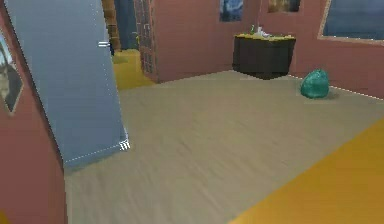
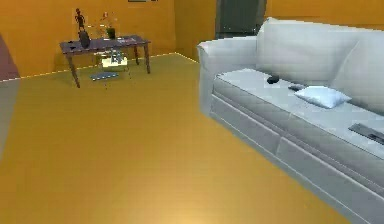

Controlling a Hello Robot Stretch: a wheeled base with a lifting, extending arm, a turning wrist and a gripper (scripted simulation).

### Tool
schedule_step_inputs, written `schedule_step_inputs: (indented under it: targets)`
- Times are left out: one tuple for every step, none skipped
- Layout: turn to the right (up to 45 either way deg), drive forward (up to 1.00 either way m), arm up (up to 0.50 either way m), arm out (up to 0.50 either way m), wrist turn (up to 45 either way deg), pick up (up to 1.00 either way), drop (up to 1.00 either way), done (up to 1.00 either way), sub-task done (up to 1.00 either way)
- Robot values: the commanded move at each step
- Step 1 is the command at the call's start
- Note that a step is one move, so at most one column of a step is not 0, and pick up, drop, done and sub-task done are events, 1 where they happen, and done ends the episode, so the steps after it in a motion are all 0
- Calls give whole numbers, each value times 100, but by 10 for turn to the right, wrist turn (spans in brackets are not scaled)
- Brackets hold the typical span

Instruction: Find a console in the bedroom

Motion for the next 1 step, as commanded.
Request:
schedule_step_inputs:
  targets:
    - [0,50,0,0,0,0,0,0,0]
